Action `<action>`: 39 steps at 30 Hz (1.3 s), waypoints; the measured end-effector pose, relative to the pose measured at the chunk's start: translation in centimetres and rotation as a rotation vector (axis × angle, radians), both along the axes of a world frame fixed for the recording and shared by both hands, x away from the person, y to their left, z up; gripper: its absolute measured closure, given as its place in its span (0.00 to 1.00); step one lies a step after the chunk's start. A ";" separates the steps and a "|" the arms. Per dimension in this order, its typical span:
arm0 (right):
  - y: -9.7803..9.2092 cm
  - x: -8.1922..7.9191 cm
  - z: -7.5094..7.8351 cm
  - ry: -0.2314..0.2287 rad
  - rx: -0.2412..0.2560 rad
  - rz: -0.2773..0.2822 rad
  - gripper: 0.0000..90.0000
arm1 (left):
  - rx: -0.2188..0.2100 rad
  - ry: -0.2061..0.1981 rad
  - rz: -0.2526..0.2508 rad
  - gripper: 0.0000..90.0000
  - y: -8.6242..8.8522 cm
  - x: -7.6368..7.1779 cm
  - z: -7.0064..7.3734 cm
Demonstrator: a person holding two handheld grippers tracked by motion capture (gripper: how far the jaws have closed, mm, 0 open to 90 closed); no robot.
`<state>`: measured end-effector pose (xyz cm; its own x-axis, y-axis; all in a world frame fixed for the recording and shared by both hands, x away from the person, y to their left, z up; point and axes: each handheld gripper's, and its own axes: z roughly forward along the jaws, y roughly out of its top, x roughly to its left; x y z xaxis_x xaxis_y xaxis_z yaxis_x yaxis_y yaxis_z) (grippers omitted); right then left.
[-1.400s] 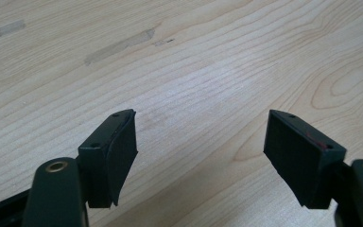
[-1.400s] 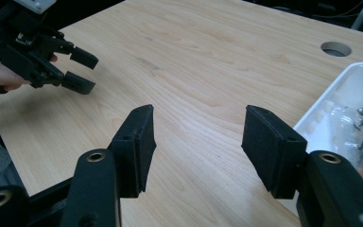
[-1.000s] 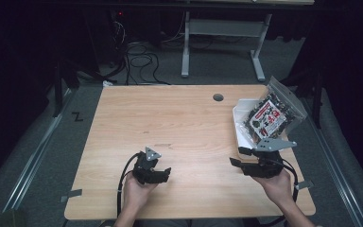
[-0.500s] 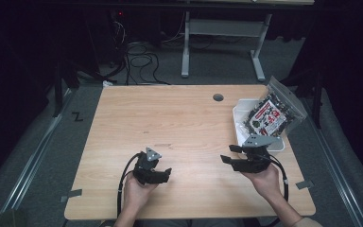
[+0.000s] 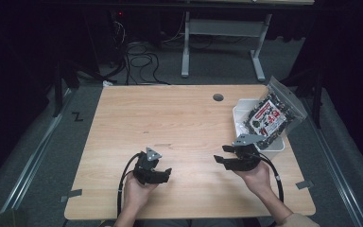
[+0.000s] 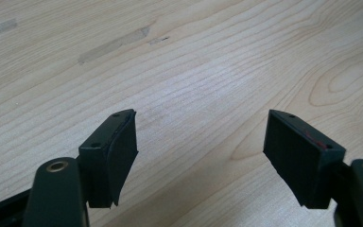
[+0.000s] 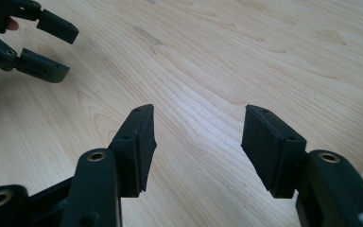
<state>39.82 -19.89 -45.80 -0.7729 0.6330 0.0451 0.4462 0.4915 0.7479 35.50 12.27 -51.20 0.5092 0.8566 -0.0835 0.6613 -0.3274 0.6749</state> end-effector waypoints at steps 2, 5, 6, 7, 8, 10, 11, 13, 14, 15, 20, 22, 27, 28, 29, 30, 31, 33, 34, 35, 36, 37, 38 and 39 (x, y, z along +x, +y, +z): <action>0.1 0.2 -0.2 0.010 -0.009 -0.002 0.50 | 0.000 -0.002 -0.001 0.30 0.0 0.0 0.0; 0.3 0.4 -0.6 0.021 -0.011 -0.007 0.51 | -0.004 -0.004 0.001 0.30 0.0 -0.1 0.1; 0.4 0.5 -0.7 0.023 -0.012 -0.008 0.51 | -0.004 -0.003 0.000 0.31 0.0 -0.1 0.1; 0.5 0.5 -0.8 0.021 -0.015 -0.007 0.51 | -0.002 -0.002 0.000 0.31 0.0 0.0 0.0; 0.5 0.5 -0.9 0.024 -0.013 -0.012 0.51 | -0.001 -0.001 -0.002 0.31 0.0 0.0 0.0; 0.6 0.7 -1.3 0.031 -0.026 -0.015 0.51 | -0.001 -0.001 -0.003 0.31 0.0 0.0 0.0; 0.6 0.8 -1.5 0.031 -0.029 -0.019 0.51 | -0.001 -0.002 -0.003 0.31 0.0 -0.1 0.0; 0.7 0.9 -1.8 0.034 -0.033 -0.022 0.51 | -0.004 -0.004 -0.002 0.31 0.0 -0.1 0.0; 0.7 1.0 -2.0 0.032 -0.031 -0.023 0.51 | -0.006 -0.002 -0.001 0.31 0.0 -0.1 0.0; 0.8 1.0 -2.1 0.033 -0.039 -0.022 0.51 | -0.005 -0.001 -0.001 0.31 0.0 -0.1 0.0; 1.0 1.2 -2.7 0.025 -0.054 -0.024 0.51 | 0.001 0.004 -0.007 0.31 -0.1 0.0 -0.1; 1.0 1.3 -3.0 0.027 -0.056 -0.027 0.51 | -0.001 0.000 -0.005 0.31 -0.1 -0.1 -0.1; 1.1 1.4 -3.7 0.024 -0.071 -0.028 0.51 | -0.001 0.005 -0.007 0.31 -0.1 0.0 -0.1; 1.1 1.4 -3.8 0.029 -0.080 -0.031 0.51 | 0.001 0.006 -0.008 0.31 -0.1 0.0 -0.1; 1.1 1.5 -3.9 0.023 -0.086 -0.029 0.51 | 0.001 0.005 -0.009 0.31 -0.2 0.0 -0.1; 1.0 1.5 -4.0 0.028 -0.084 -0.034 0.51 | 0.001 0.004 -0.007 0.31 -0.2 0.0 -0.1; 1.0 1.5 -4.0 0.029 -0.081 -0.036 0.51 | 0.000 0.002 -0.006 0.31 -0.1 -0.1 -0.1; 1.0 1.5 -4.1 0.032 -0.076 -0.039 0.51 | -0.002 0.000 -0.004 0.31 -0.1 -0.1 -0.1; 1.0 1.4 -4.2 0.030 -0.070 -0.035 0.51 | -0.002 0.002 -0.005 0.31 -0.1 -0.1 -0.1; 1.0 1.3 -4.3 0.033 -0.068 -0.029 0.51 | -0.002 0.003 -0.005 0.31 -0.1 -0.1 -0.1; 1.0 1.1 -4.3 0.033 -0.068 -0.026 0.51 | -0.002 0.002 -0.004 0.31 -0.1 -0.1 -0.1; 1.0 1.0 -4.3 0.026 -0.058 -0.025 0.51 | -0.003 0.004 -0.006 0.31 -0.1 -0.1 -0.1; 0.9 0.8 -4.3 0.022 -0.059 -0.020 0.51 | -0.001 0.005 -0.006 0.31 -0.2 -0.1 -0.1; 0.8 0.7 -4.4 0.024 -0.048 -0.022 0.50 | 0.000 0.005 -0.007 0.31 -0.2 -0.1 -0.1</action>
